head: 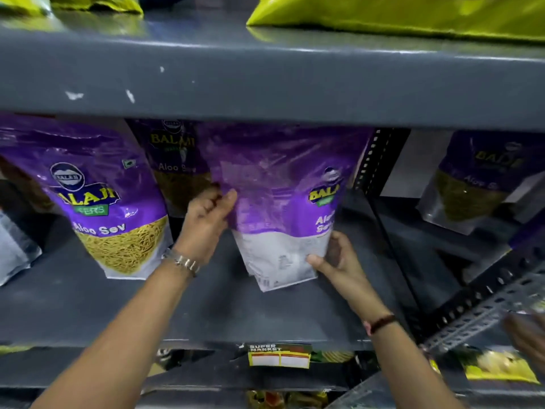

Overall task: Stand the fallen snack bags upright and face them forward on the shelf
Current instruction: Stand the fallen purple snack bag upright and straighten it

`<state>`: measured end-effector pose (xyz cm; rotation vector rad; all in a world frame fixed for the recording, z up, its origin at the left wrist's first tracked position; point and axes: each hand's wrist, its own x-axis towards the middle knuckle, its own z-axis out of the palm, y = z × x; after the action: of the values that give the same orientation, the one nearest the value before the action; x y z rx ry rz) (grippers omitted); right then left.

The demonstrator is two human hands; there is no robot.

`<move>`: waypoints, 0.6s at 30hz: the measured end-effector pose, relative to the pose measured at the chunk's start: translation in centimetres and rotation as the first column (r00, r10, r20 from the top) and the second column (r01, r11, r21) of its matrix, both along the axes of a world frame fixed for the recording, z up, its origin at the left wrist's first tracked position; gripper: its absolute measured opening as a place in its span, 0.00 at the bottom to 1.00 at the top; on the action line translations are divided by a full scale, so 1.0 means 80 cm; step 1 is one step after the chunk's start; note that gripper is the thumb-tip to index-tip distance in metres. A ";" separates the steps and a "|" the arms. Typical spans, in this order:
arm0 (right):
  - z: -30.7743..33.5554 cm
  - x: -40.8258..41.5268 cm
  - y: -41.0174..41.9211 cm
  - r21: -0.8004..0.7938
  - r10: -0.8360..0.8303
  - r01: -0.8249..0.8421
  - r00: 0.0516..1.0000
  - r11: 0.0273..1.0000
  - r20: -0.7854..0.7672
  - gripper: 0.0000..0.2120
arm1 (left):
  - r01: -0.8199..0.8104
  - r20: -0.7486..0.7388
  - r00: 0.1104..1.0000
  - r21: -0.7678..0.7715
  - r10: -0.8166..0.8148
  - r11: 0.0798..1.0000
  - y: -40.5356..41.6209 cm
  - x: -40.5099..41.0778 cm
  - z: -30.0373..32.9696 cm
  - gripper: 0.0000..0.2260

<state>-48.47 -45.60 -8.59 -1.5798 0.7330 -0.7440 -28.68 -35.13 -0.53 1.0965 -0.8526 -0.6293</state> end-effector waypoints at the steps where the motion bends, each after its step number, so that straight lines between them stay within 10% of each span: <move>1: -0.008 0.004 -0.001 0.002 0.007 -0.007 1.000 1.000 -0.020 0.23 | -0.026 0.057 0.998 0.050 0.023 0.998 0.002 0.008 -0.014 0.10; 3: -0.019 0.004 -0.010 -0.011 0.014 -0.015 0.995 1.000 -0.096 0.24 | 0.089 0.136 0.985 0.146 -0.109 0.985 0.010 0.020 -0.048 0.04; 8: -0.016 -0.002 -0.034 -0.017 0.237 -0.245 0.952 0.969 -0.192 0.38 | 0.315 0.119 0.908 0.439 -0.402 0.841 0.011 0.015 -0.110 0.43; 18: -0.038 -0.019 0.054 -0.086 -0.134 0.136 0.990 0.987 0.034 0.21 | -0.148 0.293 0.956 0.420 0.020 0.896 -0.003 -0.004 -0.134 0.26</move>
<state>-49.95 -41.26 -11.59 -1.6074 0.8016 -0.9073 -28.98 -35.36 -11.26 1.6570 -0.9235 -0.6154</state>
